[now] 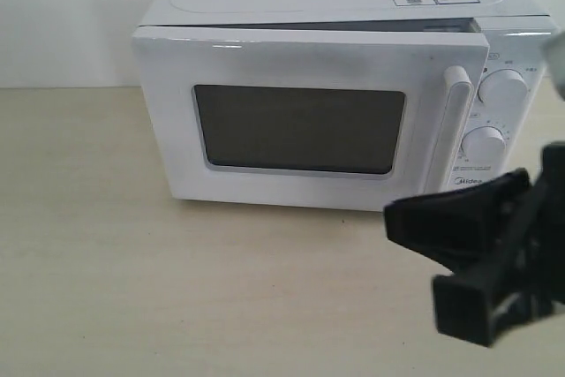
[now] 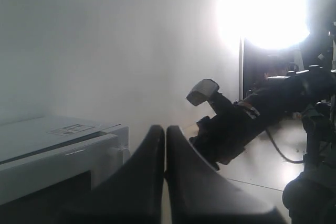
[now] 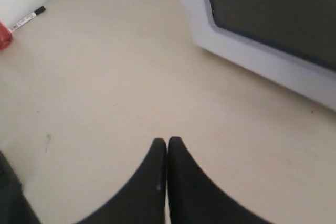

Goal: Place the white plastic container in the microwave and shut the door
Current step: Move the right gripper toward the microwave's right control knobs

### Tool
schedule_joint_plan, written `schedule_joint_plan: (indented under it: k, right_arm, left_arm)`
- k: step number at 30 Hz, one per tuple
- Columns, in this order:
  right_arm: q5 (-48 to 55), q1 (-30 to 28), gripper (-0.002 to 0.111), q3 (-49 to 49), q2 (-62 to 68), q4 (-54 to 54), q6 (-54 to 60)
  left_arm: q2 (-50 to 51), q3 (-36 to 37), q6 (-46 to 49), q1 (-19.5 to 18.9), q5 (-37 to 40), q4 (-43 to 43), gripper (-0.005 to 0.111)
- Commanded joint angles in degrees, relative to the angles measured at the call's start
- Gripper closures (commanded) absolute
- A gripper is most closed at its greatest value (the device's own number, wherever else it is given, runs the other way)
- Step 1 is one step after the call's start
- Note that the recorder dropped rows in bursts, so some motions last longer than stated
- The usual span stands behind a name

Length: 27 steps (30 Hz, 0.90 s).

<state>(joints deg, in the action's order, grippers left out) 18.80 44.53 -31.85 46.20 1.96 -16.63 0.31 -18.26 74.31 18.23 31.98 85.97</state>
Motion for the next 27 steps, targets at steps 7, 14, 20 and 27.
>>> schedule_joint_plan:
  k: [7,14,20,27]
  right_arm:
    - [-30.9,-4.0,0.108,-0.5,16.5,-6.2,2.3]
    - [-30.9,-12.7,0.108,-0.2,21.4,2.9,2.2]
    - [-36.7,-13.2,0.108,-0.1,21.6,10.3,4.5]
    - [-67.5,-2.0,0.109,10.8,21.9,30.6,20.9]
  left_arm:
    - [-0.3,0.3,-1.1,0.4,-0.7,0.6,0.103]
    - [-0.3,0.3,-1.5,0.4,-0.7,0.6,0.103]
    - [-0.3,0.3,-1.5,0.4,-0.7,0.6,0.103]
    - [-0.3,0.3,-1.5,0.4,-0.7,0.6,0.103]
